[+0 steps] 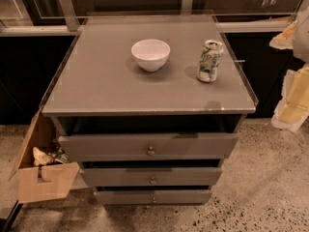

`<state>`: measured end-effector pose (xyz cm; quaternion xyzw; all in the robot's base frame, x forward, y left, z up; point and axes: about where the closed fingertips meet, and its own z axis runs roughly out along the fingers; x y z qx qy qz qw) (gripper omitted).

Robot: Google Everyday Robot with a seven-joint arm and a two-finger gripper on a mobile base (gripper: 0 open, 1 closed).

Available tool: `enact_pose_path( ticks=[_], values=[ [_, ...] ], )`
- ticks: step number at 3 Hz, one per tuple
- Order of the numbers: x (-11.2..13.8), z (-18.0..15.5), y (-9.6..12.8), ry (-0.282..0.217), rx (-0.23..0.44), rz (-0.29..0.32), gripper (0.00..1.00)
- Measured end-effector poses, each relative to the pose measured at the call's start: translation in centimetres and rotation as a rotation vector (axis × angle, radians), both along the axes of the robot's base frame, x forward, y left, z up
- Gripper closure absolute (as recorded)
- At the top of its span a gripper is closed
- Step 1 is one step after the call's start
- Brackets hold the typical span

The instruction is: Open top drawer

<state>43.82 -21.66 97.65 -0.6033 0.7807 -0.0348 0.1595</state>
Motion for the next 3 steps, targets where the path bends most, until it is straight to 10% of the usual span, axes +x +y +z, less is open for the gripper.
enact_pose_path(
  ticks=[2,3],
  values=[
    [-0.3,-0.6,1.1,-0.037,0.099,0.038,0.00],
    [-1.4,-2.0,2.8,-0.098,0.302,0.016,0.00]
  ],
)
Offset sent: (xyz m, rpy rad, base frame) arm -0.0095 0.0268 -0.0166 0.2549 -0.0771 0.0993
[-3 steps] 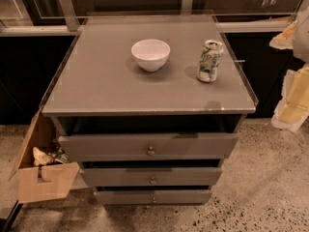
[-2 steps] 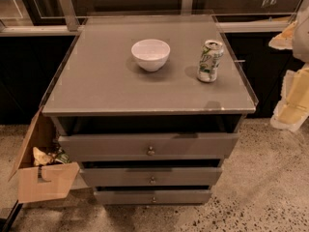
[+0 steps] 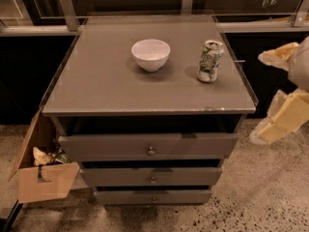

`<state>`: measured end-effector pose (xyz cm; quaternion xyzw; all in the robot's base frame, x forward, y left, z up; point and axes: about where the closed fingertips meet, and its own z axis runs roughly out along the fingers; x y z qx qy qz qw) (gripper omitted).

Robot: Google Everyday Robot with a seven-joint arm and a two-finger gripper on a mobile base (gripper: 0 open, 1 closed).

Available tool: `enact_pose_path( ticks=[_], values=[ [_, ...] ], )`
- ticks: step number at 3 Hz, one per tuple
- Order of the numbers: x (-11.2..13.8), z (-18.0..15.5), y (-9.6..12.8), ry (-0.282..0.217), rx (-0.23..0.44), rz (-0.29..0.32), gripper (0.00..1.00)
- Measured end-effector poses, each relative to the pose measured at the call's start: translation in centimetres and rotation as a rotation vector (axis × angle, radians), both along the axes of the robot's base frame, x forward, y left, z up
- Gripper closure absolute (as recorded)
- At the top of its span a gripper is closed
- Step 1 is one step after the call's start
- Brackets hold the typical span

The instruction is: Open top drawer

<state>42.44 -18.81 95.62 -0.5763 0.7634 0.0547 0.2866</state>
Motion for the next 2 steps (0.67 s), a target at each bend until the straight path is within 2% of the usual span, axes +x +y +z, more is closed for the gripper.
enact_pose_path(
  ticks=[2],
  values=[
    [-0.1,-2.5,2.8,-0.089,0.167,-0.137,0.00]
  ],
)
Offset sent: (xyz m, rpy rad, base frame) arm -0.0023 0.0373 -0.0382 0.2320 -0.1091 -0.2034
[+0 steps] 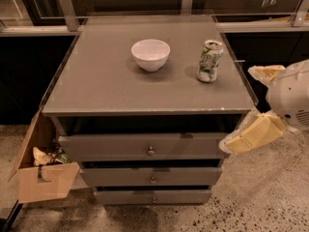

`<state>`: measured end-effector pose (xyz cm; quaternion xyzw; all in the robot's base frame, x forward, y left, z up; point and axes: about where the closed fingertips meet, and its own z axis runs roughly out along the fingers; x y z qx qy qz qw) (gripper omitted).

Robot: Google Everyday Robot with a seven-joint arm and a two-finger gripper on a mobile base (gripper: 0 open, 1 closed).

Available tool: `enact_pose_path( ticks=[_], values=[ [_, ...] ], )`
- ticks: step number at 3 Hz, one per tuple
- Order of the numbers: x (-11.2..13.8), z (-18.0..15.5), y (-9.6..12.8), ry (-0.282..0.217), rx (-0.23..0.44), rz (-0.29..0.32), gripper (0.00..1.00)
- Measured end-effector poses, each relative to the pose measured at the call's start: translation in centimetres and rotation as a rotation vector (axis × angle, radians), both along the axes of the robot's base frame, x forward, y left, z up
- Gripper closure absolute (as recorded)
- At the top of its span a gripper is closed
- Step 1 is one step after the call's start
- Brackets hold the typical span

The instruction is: Open top drawer

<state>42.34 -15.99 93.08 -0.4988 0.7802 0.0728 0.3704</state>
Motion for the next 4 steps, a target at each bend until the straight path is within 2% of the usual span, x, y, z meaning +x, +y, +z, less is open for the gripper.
enact_pose_path(
  ticks=[1,3,4],
  values=[
    [-0.1,-0.9,0.4,-0.005,0.014,-0.007,0.00],
    [-0.5,-4.8,2.7,0.041,0.060,0.020,0.00],
    [-1.2,-5.8,3.0,0.024,0.050,-0.019,0.00]
  ],
)
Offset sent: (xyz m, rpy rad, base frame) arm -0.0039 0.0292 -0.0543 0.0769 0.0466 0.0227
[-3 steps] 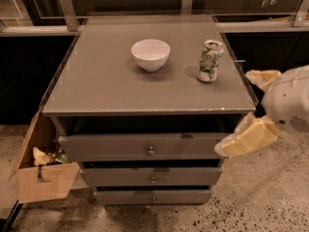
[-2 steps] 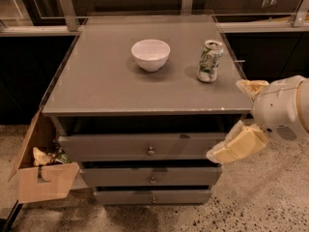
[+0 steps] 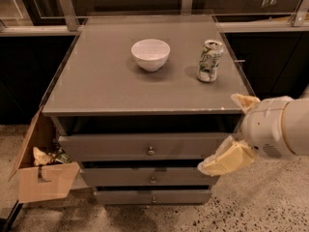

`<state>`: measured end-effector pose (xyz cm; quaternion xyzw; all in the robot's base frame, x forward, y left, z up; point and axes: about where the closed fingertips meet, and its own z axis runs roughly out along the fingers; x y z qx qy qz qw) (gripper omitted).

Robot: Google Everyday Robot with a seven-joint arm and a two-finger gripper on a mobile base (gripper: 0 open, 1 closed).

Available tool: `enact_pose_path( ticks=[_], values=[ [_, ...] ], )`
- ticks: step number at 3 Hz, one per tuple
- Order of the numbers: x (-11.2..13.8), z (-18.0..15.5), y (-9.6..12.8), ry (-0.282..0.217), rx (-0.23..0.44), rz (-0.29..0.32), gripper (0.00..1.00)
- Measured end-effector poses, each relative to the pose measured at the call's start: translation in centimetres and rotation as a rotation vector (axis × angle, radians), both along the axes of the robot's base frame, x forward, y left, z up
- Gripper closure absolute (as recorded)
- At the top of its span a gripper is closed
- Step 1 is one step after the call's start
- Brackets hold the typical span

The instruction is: Open top drawer

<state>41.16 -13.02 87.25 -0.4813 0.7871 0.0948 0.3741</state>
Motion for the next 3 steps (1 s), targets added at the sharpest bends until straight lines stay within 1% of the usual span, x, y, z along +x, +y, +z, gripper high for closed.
enact_pose_path(
  ticks=[1,2,3],
  values=[
    [-1.51,-1.85,0.13,-0.006,-0.027,-0.069,0.00],
    [-1.58,-1.99,0.17,-0.002,-0.027,-0.069,0.00],
    [-1.58,-1.99,0.17,-0.002,-0.027,-0.069,0.16]
  ],
)
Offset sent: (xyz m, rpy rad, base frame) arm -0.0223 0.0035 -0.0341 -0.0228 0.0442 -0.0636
